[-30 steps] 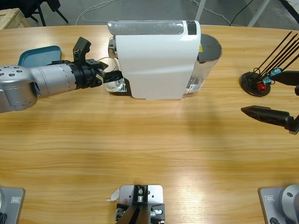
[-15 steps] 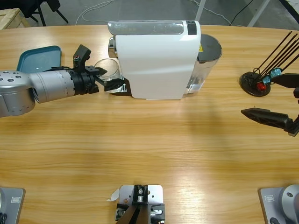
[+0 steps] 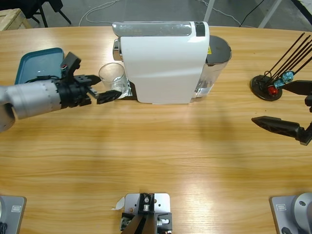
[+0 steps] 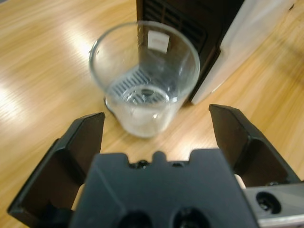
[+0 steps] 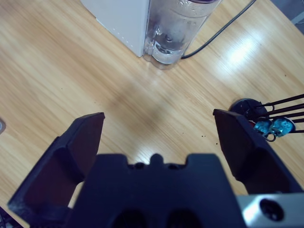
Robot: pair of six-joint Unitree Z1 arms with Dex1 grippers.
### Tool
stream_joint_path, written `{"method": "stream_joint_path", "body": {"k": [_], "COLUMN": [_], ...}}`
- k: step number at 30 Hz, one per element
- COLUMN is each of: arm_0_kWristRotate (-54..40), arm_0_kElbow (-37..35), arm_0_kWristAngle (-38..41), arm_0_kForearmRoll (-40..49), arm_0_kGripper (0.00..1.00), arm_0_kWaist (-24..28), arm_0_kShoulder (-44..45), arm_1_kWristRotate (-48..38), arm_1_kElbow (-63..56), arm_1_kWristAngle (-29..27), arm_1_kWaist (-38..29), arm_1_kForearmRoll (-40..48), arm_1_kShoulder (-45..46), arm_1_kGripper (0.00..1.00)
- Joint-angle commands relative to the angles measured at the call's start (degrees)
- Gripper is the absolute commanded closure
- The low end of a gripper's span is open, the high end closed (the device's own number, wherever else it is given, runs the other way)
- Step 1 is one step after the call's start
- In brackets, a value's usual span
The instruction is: Pour coffee
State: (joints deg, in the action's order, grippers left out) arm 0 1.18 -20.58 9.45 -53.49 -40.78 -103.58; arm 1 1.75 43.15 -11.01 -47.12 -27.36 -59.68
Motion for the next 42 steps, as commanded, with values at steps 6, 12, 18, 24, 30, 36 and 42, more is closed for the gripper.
{"method": "stream_joint_path", "body": {"k": [6,12,18,24,30,36,42], "arm_0_kWristRotate": [-0.3,-0.56,-3.01,-3.55,-3.01,-0.7,-0.56], "arm_0_kElbow": [-14.03,-38.73,-33.07,-23.68,-21.24,-17.08,-15.79], "arm_0_kWristAngle": [-3.26,-3.56,-4.16,-10.01,-11.03,-11.31,-11.03], "arm_0_kForearmRoll": [49.01,70.58,78.28,78.26,76.43,71.4,69.21], "arm_0_kGripper": [0.046,0.055,0.068,0.069,0.069,0.073,0.073], "arm_0_kWaist": [0.63,1.59,2.98,3.05,3.07,3.07,3.07], "arm_0_kShoulder": [30.01,26.14,31.77,40.61,42.14,39.45,36.62], "arm_1_kWristRotate": [0.09,-0.1,-0.35,-0.26,0.22,1.71,3.87], "arm_1_kElbow": [-2.21,-2.88,-3.16,4.32,24.86,35.89,46.02], "arm_1_kWristAngle": [1.13,0.21,0.9,2.23,8.39,8.83,8.37], "arm_1_kWaist": [0.45,0.45,0.45,4.7,11.64,14.46,15.39], "arm_1_kForearmRoll": [0.64,1.96,2.75,0.54,-6.51,-9.77,-16.88], "arm_1_kShoulder": [2.2,2.29,1.83,-2.42,-18.93,-26.73,-33.31], "arm_1_kGripper": [0.0,0.024,0.115,0.277,0.918,1.0,1.0]}}
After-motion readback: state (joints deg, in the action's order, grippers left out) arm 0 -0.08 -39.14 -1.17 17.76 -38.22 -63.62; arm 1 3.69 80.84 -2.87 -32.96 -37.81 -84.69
